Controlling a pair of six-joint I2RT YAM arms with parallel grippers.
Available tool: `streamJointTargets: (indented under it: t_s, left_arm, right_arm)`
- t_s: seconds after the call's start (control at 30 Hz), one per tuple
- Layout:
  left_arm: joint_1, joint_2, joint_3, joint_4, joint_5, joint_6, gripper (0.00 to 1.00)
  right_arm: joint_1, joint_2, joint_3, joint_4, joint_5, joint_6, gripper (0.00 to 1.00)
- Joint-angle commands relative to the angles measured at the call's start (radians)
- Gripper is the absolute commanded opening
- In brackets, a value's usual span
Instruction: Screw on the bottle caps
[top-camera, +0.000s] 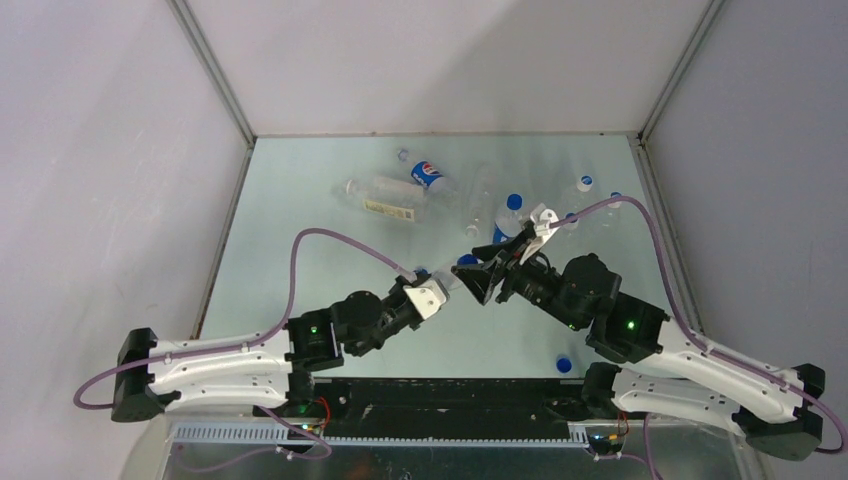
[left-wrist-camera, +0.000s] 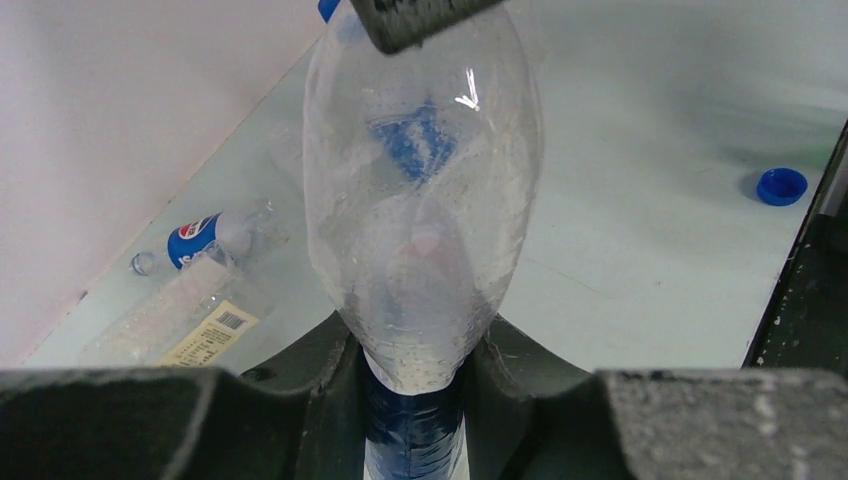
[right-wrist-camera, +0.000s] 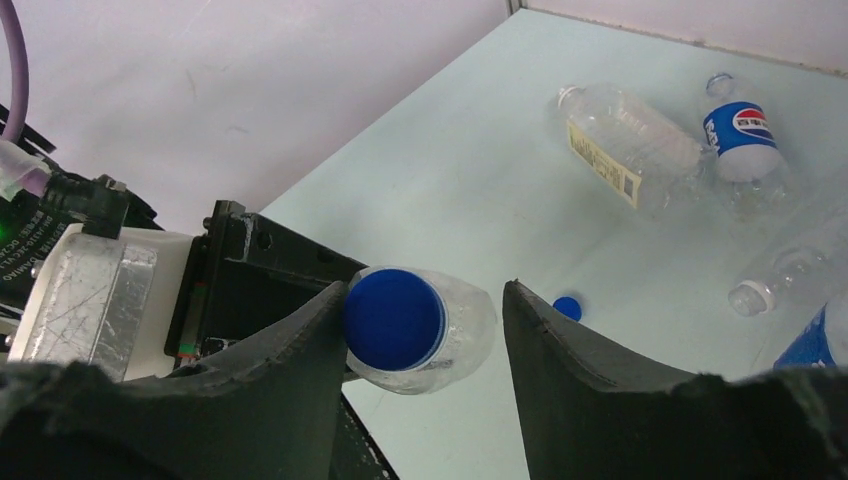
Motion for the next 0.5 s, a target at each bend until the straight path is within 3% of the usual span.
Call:
streamJointTargets:
  t_s: [0.0, 0.07, 0.3, 0.37, 0.47]
  left_arm:
    - [-0.005, 0.002, 0.007, 0.094, 0.021, -0.050, 0.00]
    - [-0.005, 0.002, 0.005, 0.100, 0.025, -0.057, 0.00]
    - [-0.005, -0.006, -0.009, 0.105, 0.022, -0.077, 0.04]
    - [-0.004, -0.018, -0.021, 0.105, 0.010, -0.087, 0.13]
    - [-0.002, -0.035, -0.032, 0.081, 0.000, -0.116, 0.42]
  right_arm:
    - [0.026, 0.008, 0.000, 0.031, 0.058, -0.007, 0.58]
    - [0.031, 0.013, 0.001, 0.028, 0.064, -0.004, 0.52]
    - [0.040, -0.001, 0.001, 0.003, 0.092, -0.023, 0.01]
    - [0.039, -0.015, 0.001, -0.023, 0.096, -0.027, 0.00]
    - [0.039, -0.037, 0.006, -0.076, 0.106, -0.036, 0.00]
